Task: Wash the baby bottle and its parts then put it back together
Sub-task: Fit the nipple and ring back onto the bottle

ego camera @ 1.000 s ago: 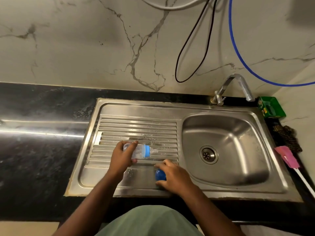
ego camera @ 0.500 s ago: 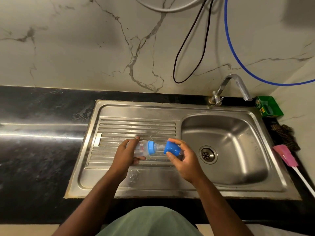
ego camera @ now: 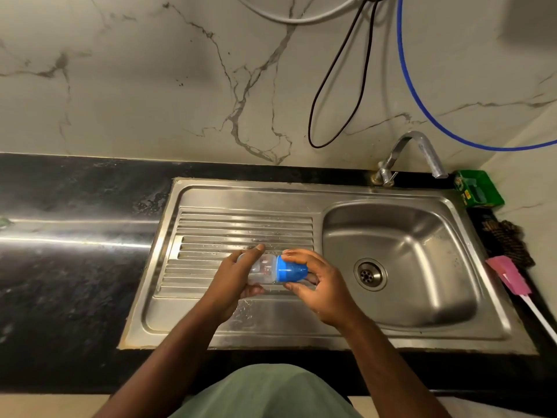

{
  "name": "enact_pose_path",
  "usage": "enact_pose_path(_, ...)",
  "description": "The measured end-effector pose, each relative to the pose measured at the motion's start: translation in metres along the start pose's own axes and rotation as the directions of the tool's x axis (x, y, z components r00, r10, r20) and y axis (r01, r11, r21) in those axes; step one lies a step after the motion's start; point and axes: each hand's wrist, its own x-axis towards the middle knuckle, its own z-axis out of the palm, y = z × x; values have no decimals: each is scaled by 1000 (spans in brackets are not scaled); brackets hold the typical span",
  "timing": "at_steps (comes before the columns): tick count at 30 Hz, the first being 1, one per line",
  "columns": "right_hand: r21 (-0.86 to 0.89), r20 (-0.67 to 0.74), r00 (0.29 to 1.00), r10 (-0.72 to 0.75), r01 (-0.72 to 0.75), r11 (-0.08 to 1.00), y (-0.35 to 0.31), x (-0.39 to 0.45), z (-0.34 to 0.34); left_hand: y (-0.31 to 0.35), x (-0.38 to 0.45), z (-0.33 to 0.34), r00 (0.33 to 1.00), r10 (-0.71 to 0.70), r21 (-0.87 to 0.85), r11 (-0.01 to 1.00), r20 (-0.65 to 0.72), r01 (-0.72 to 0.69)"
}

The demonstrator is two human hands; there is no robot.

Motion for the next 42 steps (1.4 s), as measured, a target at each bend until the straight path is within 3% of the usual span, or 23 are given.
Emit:
enact_pose_path(11, -95, 91, 983, 159, -150, 984, -8, 2, -12, -4, -8, 6, 983, 172, 200, 963, 68, -183)
enact_pose_path(16, -7, 94, 930, 356, -357, 934, -11, 4, -8, 2, -6, 4, 959, 268, 277, 918, 93, -283)
enact_pose_path(19, 21, 67, 959, 275, -277, 961, -12, 7, -6, 14, 2, -2, 966, 246, 249, 934, 78, -257)
enact_pose_path(24, -184, 39, 999, -24, 31, 982, -6, 6, -12, 20, 4, -9, 982, 179, 224, 956, 57, -188)
enact_pose_path(27, -134, 73, 997, 30, -20, 991, -8, 7, -13, 17, 0, -3, 982, 171, 200, 962, 81, -184)
enact_pose_path(30, 63, 99, 961, 258, -265, 962, -16, 13, -13, 15, -4, 0, 974, 220, 223, 948, 57, -228)
enact_pose_path(33, 53, 133, 917, 377, -386, 921, -15, 14, -13, 18, -3, -2, 964, 257, 275, 924, 64, -264)
enact_pose_path(35, 0, 103, 944, 313, -315, 949, -14, 10, -14, 21, -1, -4, 967, 248, 267, 929, 59, -255)
enact_pose_path(38, -39, 12, 996, 85, -84, 996, -7, 6, -13, 20, -1, -4, 975, 217, 207, 953, 49, -223)
enact_pose_path(42, 3, 45, 994, 98, -98, 995, -11, 7, -10, 15, -5, 2, 974, 221, 183, 957, 55, -227)
